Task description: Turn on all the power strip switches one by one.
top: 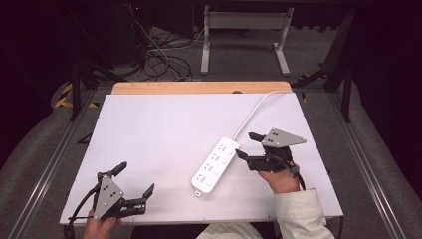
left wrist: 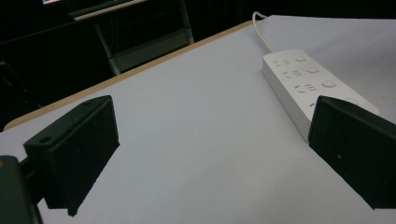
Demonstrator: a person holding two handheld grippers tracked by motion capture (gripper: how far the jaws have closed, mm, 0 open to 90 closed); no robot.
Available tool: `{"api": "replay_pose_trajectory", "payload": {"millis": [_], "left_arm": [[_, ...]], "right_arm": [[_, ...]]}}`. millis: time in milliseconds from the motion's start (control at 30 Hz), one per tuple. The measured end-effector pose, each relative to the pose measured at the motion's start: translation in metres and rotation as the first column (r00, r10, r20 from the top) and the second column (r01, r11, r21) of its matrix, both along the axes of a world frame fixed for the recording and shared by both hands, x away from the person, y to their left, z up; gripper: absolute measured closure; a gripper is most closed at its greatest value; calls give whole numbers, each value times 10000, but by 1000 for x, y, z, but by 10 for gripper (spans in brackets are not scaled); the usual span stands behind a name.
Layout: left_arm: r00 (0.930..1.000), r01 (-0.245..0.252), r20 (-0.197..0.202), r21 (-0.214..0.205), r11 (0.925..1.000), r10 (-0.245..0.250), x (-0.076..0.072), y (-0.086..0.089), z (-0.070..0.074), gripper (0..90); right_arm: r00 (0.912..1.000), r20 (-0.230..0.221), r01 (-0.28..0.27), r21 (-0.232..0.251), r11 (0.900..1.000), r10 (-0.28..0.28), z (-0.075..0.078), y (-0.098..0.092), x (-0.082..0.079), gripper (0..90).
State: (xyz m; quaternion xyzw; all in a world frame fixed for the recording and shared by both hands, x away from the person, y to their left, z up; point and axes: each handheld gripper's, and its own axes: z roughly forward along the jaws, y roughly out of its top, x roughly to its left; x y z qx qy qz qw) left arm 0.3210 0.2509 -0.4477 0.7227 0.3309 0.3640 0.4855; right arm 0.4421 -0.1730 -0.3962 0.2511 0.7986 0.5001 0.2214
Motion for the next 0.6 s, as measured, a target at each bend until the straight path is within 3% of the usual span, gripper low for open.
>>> {"api": "replay_pose_trajectory", "payload": {"millis": [367, 600], "left_arm": [[10000, 3, 22, 15, 10000, -3, 1, 0, 0, 21], [10000, -32, 32, -12, 10000, 32, 1, 1, 1, 20]], "right_arm": [[9982, 168, 572, 634, 9963, -584, -15, -44, -20, 92], [9953, -490, 855, 538, 9949, -829, -36, -62, -25, 0]]}}
